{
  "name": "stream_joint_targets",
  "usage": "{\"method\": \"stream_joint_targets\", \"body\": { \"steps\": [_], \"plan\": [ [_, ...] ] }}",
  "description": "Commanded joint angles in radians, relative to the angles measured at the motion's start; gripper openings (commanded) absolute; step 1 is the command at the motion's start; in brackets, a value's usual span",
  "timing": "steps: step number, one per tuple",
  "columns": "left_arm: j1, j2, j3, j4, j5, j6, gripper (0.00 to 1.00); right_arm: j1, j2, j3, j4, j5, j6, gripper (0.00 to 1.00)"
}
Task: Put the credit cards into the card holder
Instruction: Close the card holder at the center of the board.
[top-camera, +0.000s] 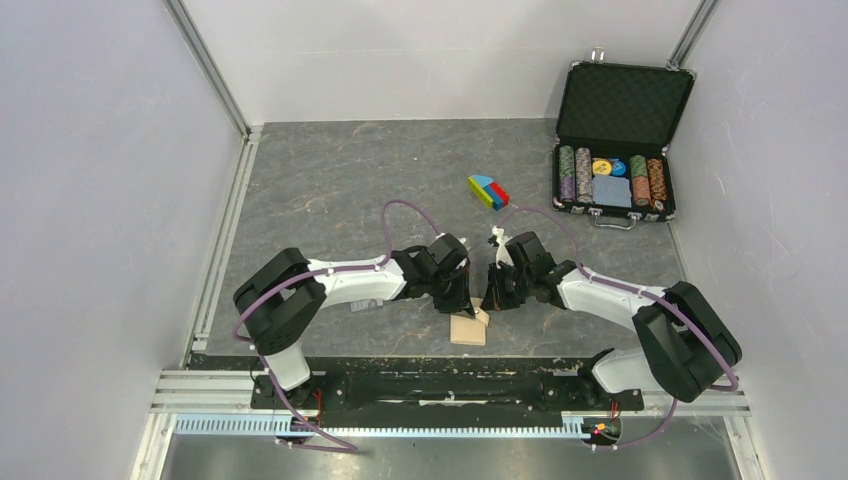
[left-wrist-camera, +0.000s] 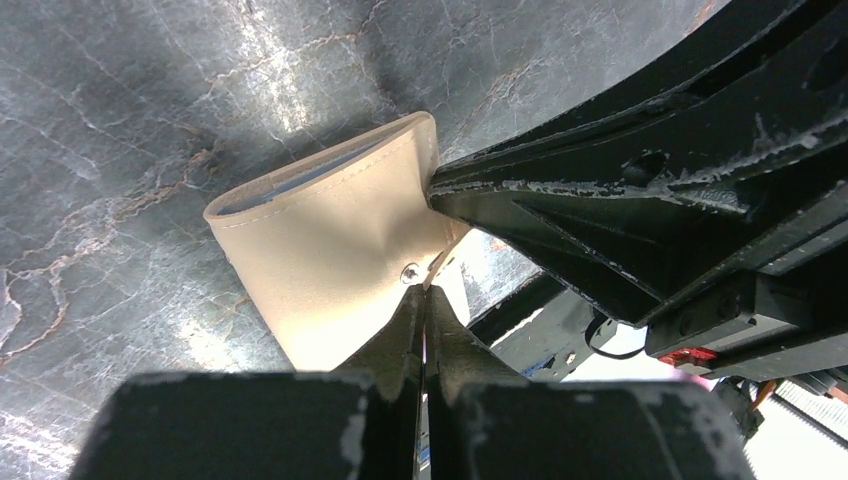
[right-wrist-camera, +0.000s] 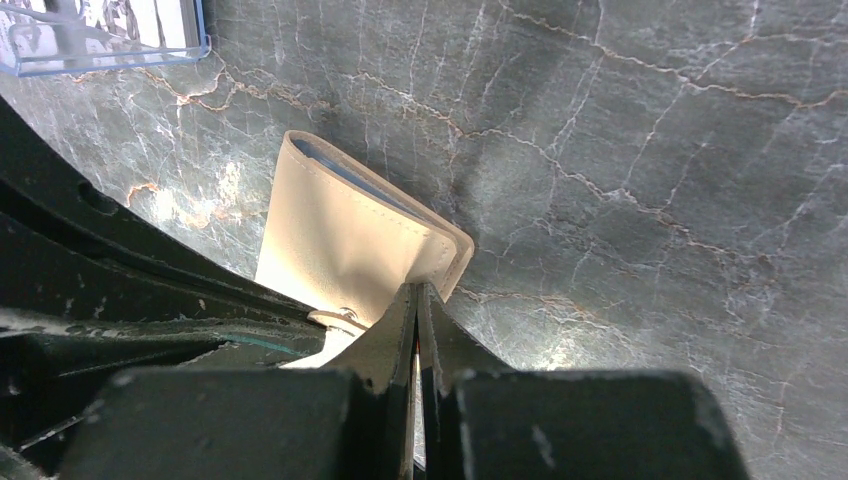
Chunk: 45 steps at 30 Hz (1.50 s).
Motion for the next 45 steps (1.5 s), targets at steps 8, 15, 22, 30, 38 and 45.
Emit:
{"method": "stream_joint_targets", "body": {
  "steps": [8,15,22,30,38,45],
  "plan": [
    [0.007,-0.006,-0.001,-0.043,-0.039,-0.053,0.02,0.004,-0.025,-0.017,0.001,0.017,-0.008,0.00],
    [0.010,0.011,-0.023,-0.052,-0.056,-0.084,0.02,0.004,-0.034,-0.012,0.003,0.016,-0.014,0.00],
    [0.010,0.052,-0.007,-0.001,-0.001,-0.073,0.02,0.004,-0.041,-0.011,0.002,0.010,-0.018,0.00],
    [0.008,0.025,-0.006,0.043,0.030,-0.068,0.02,0.005,-0.039,-0.012,0.005,0.009,-0.019,0.00],
    [0.004,0.017,-0.008,0.050,0.039,-0.068,0.02,0.004,-0.039,-0.018,0.009,0.006,-0.018,0.00],
    [-0.005,0.012,-0.042,0.044,0.022,-0.093,0.02,0.005,-0.041,-0.027,0.010,0.008,-0.017,0.00]
  ]
}}
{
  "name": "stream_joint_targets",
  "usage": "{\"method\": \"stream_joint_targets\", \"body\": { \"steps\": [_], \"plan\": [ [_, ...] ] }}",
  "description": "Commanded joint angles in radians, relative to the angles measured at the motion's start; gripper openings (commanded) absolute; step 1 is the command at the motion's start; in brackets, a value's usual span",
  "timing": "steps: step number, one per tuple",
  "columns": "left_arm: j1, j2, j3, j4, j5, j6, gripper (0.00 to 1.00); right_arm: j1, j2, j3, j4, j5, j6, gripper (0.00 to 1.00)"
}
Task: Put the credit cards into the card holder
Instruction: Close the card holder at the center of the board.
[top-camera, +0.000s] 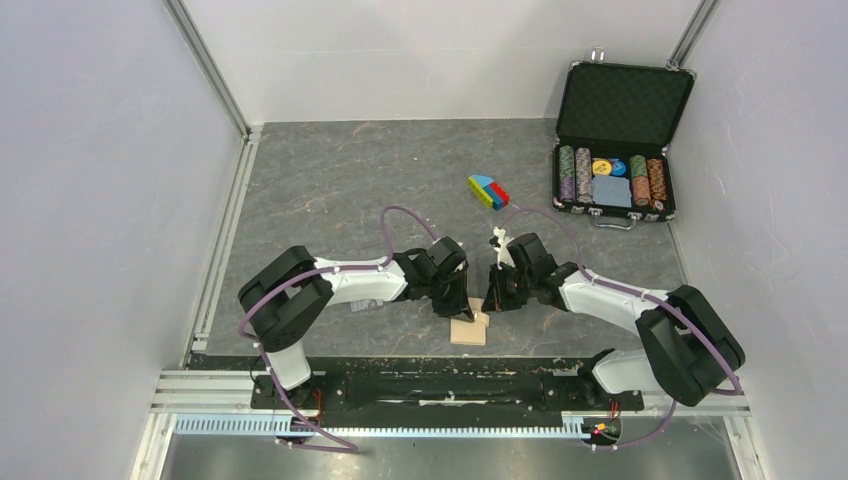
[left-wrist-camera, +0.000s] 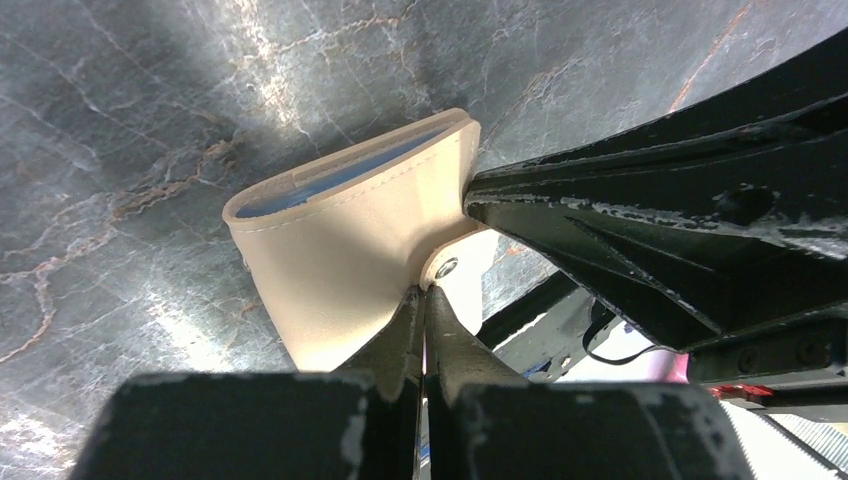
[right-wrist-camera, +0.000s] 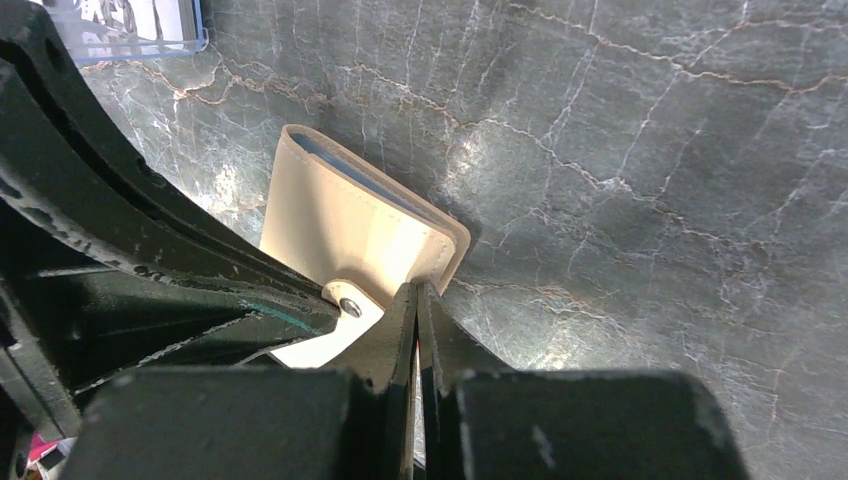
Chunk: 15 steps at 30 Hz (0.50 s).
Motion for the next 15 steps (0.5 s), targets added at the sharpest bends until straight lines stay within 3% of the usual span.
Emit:
{"method": "stream_joint_targets", "body": {
  "steps": [1,15],
  "plan": [
    [-0.011,-0.018,-0.026,0.018,-0.008,-0.040,0.02,0.004,-0.019,-0.015,0.013,0.002,-0.014,0.00],
    [-0.024,-0.043,-0.009,-0.054,-0.065,-0.023,0.02,0.004,-0.019,-0.021,0.014,0.006,-0.013,0.00]
  ]
}}
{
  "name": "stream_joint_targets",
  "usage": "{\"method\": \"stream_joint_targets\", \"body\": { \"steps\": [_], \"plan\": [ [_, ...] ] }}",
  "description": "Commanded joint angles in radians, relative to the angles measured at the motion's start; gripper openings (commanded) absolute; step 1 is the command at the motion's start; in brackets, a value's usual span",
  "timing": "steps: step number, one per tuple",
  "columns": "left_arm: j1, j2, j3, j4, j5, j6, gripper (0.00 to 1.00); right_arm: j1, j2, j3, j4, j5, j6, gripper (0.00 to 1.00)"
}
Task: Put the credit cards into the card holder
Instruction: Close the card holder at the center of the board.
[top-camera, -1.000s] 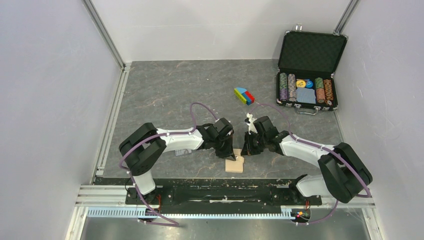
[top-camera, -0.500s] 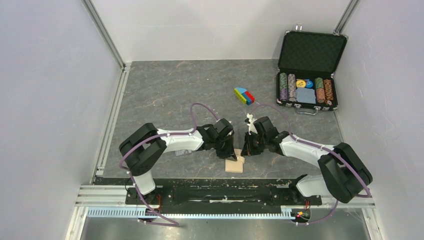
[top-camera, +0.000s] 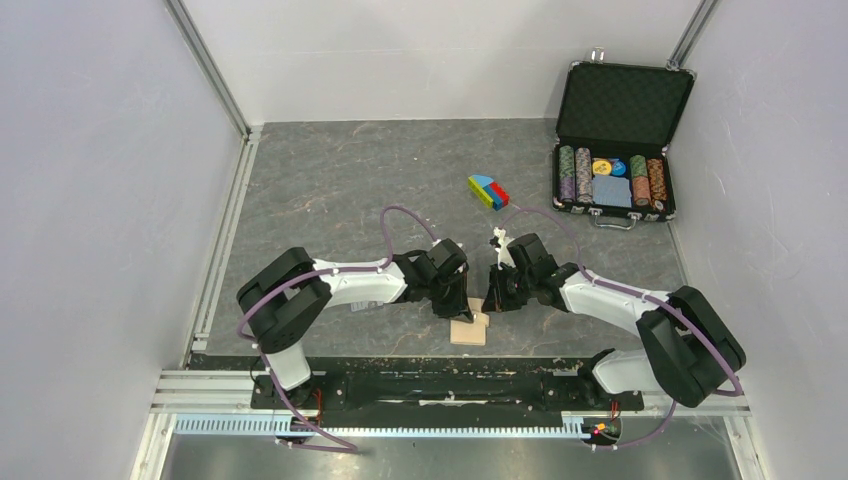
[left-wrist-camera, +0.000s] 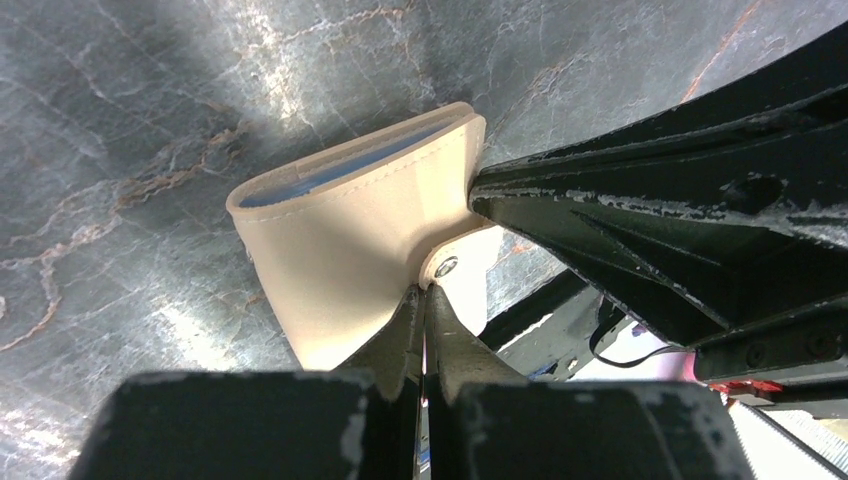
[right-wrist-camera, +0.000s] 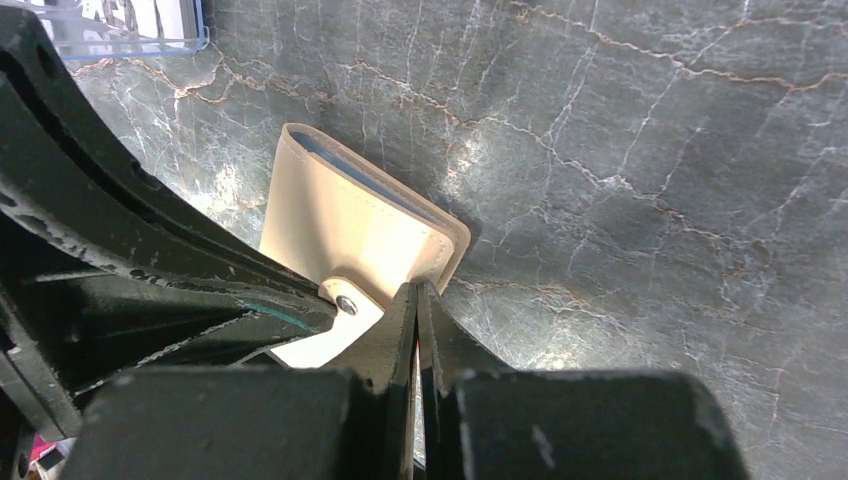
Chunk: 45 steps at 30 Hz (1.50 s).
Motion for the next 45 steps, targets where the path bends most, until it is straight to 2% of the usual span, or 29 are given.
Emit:
{"method": "stream_joint_targets", "body": {
  "steps": [1,16,29,36,45],
  "plan": [
    [-0.014,-0.040,0.007,-0.067,-0.046,-0.018,0.02,0.004,-0.014,-0.015,0.009,0.007,-0.013,0.00],
    [-0.029,-0.016,0.009,-0.041,-0.040,-0.016,0.02,0.004,-0.027,-0.012,0.005,0.008,-0.012,0.00],
    [-0.028,0.004,0.008,-0.083,-0.070,-0.026,0.02,0.007,-0.128,0.062,-0.034,-0.026,0.003,0.00],
    [-0.029,0.011,0.017,-0.083,-0.063,-0.023,0.02,0.064,-0.101,0.020,0.018,-0.036,0.036,0.00],
    [-0.029,0.016,0.014,-0.095,-0.062,-0.011,0.02,0.080,-0.052,-0.006,0.053,-0.013,0.037,0.00]
  ]
}}
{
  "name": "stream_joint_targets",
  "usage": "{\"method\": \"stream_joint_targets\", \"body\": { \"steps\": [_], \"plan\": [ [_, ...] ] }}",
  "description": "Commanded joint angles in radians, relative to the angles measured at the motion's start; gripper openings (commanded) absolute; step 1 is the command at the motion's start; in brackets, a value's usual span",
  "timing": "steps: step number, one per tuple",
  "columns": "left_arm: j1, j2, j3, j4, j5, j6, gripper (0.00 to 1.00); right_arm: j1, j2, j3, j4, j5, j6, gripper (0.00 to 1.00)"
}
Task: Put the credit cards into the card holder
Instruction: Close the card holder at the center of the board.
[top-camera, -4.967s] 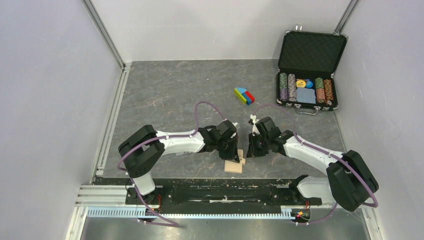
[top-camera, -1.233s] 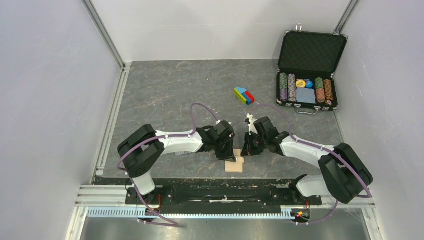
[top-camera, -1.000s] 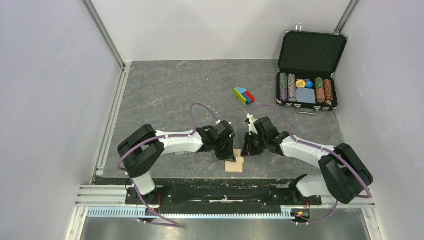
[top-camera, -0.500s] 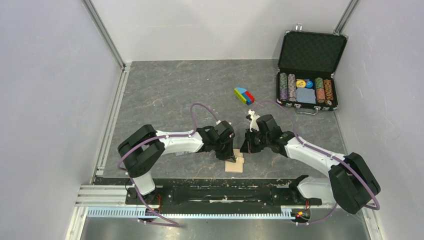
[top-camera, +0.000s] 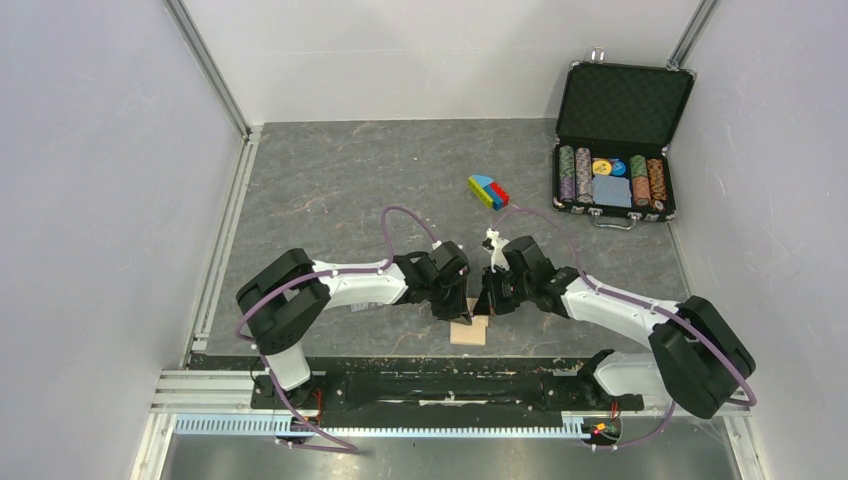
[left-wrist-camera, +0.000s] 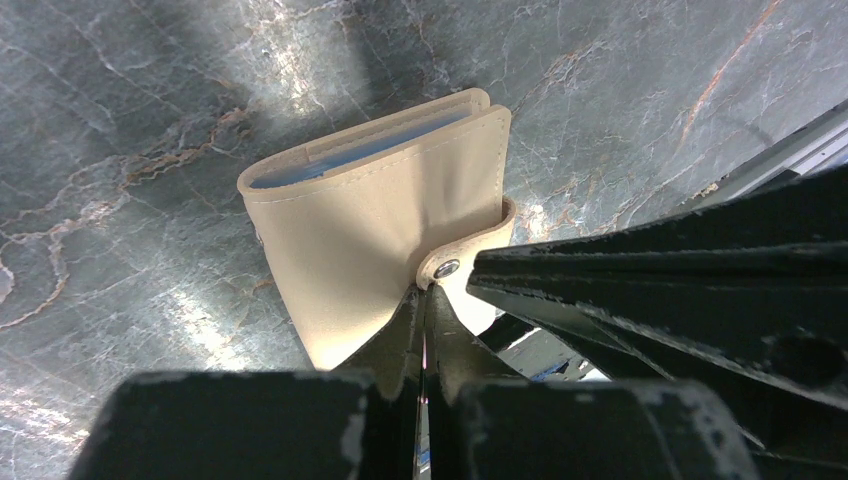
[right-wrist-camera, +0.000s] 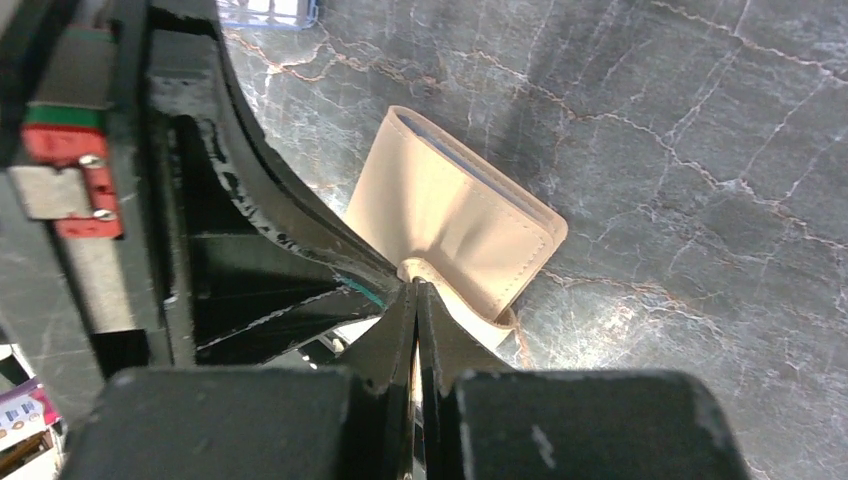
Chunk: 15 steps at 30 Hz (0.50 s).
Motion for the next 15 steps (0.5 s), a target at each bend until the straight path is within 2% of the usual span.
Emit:
{"method": "stream_joint_targets", "body": {
  "steps": [1,15],
  "plan": [
    [-0.010,0.027,0.006,-0.052,-0.029,-0.011,0.02,0.007,0.024,-0.014,0.045,0.012,-0.004,0.00],
    [-0.010,0.047,0.020,-0.060,-0.024,-0.008,0.02,0.023,0.049,-0.045,0.036,0.045,-0.008,0.00]
  ]
}}
